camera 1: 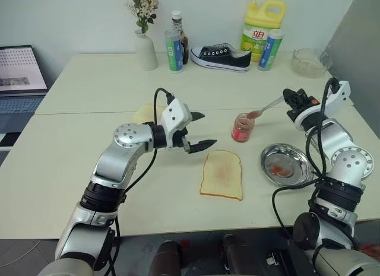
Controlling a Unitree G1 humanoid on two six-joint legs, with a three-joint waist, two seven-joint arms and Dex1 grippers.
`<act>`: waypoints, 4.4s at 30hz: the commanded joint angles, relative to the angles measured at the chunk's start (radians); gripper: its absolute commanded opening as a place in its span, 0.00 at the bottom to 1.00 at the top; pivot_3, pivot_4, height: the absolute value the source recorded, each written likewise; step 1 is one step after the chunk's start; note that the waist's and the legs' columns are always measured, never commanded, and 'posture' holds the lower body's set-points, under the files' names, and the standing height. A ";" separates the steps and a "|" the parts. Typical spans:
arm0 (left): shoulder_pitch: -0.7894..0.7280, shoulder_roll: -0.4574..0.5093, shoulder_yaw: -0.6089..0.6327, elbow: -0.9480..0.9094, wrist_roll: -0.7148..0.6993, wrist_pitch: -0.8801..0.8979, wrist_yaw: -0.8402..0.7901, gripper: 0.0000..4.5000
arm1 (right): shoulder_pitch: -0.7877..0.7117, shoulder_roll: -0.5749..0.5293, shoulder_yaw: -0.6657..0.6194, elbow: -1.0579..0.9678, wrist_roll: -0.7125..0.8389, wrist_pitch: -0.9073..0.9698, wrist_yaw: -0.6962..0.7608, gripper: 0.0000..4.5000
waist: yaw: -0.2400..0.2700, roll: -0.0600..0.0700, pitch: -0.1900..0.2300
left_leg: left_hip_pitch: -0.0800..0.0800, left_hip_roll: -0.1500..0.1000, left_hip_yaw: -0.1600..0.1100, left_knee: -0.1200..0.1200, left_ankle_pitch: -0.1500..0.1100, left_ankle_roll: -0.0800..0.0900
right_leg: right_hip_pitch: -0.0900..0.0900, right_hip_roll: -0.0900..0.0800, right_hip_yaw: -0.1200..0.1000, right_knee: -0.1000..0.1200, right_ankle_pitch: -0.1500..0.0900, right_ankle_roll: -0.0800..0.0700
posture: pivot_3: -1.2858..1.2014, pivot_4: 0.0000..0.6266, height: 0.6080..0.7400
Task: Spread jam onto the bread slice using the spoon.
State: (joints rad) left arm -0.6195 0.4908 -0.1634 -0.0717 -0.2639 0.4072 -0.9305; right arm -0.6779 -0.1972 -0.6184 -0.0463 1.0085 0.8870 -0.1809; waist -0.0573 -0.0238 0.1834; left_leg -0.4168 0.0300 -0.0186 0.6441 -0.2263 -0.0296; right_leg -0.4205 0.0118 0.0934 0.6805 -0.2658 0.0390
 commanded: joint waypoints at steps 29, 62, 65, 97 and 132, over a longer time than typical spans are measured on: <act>0.154 0.335 0.010 -0.265 -0.132 0.100 -0.338 1.00 | 0.346 -0.253 0.388 -0.405 0.528 0.072 -0.065 0.00 | -0.002 0.000 0.000 | 0.000 0.001 -0.001 0.000 0.000 0.000 | 0.000 0.000 0.000 -0.001 -0.003 0.004 | 0.52 0.24 1.00; 0.142 0.300 -0.002 -0.258 -0.126 0.104 -0.294 1.00 | 0.337 -0.174 0.338 -0.287 0.393 0.056 0.080 0.00 | -0.001 0.000 0.000 | 0.000 0.001 -0.001 0.000 0.000 0.000 | 0.000 0.001 -0.001 0.000 -0.003 0.005 | 0.52 0.24 1.00; 0.140 0.297 -0.003 -0.255 -0.123 0.102 -0.295 1.00 | 0.358 -0.111 0.345 -0.236 0.411 0.035 0.055 0.00 | -0.001 0.000 0.000 | 0.000 0.001 -0.001 0.000 0.000 0.000 | 0.000 0.001 -0.001 0.000 -0.003 0.005 | 0.52 0.24 1.00; 0.132 0.289 -0.009 -0.236 -0.111 0.075 -0.304 1.00 | 0.387 -0.139 0.364 -0.206 0.453 0.017 0.062 0.00 | -0.003 0.000 0.000 | 0.001 0.001 -0.001 0.001 0.000 0.000 | 0.000 0.001 -0.001 0.001 -0.003 0.005 | 0.52 0.24 1.00; -0.035 0.087 -0.116 -0.145 -0.092 0.028 -0.283 1.00 | 0.585 -0.442 0.024 -0.360 0.714 -0.127 -0.078 0.00 | 0.032 -0.001 -0.001 | -0.001 -0.002 -0.001 0.002 0.000 0.000 | 0.001 -0.001 -0.001 -0.001 -0.002 0.005 | 0.52 0.24 1.00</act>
State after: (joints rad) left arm -0.6331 0.6035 -0.2542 -0.2157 -0.3581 0.4584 -1.2238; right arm -0.1156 -0.6253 -0.5350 -0.3729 1.7098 0.7859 -0.2635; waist -0.0257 -0.0248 0.1827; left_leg -0.4179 0.0282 -0.0202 0.6465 -0.2263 -0.0294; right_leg -0.4185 0.0104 0.0918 0.6795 -0.2682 0.0442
